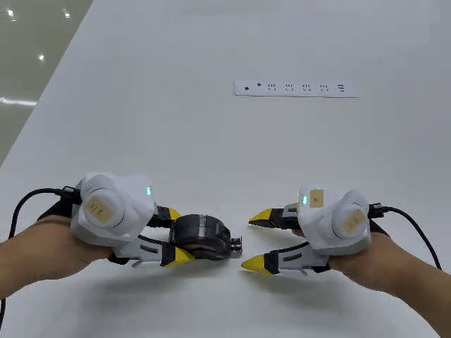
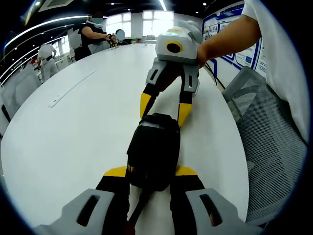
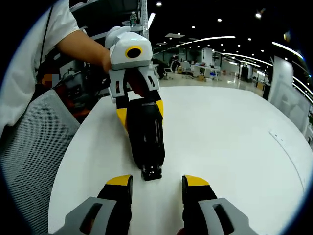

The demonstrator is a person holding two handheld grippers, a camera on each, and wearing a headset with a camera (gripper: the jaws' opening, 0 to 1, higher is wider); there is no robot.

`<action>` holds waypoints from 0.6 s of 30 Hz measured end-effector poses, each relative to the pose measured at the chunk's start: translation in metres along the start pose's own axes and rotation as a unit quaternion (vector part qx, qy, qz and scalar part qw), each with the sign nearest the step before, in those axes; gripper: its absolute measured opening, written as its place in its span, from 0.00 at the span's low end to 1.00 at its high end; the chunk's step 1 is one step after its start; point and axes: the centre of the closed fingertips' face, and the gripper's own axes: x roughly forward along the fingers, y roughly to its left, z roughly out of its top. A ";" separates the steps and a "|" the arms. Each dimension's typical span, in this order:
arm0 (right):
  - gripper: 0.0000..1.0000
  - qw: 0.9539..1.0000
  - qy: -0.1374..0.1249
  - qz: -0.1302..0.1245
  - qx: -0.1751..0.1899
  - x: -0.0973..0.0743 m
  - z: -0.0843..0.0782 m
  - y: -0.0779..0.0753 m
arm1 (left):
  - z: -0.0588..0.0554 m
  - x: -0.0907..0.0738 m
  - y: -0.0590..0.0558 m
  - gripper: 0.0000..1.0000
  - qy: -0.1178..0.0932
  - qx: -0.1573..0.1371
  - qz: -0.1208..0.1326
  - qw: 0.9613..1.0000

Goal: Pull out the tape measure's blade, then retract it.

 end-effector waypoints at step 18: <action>0.15 0.999 -0.004 0.031 -0.036 0.014 0.004 0.009 | 0.000 0.000 0.001 0.26 -0.002 -0.007 0.000 1.000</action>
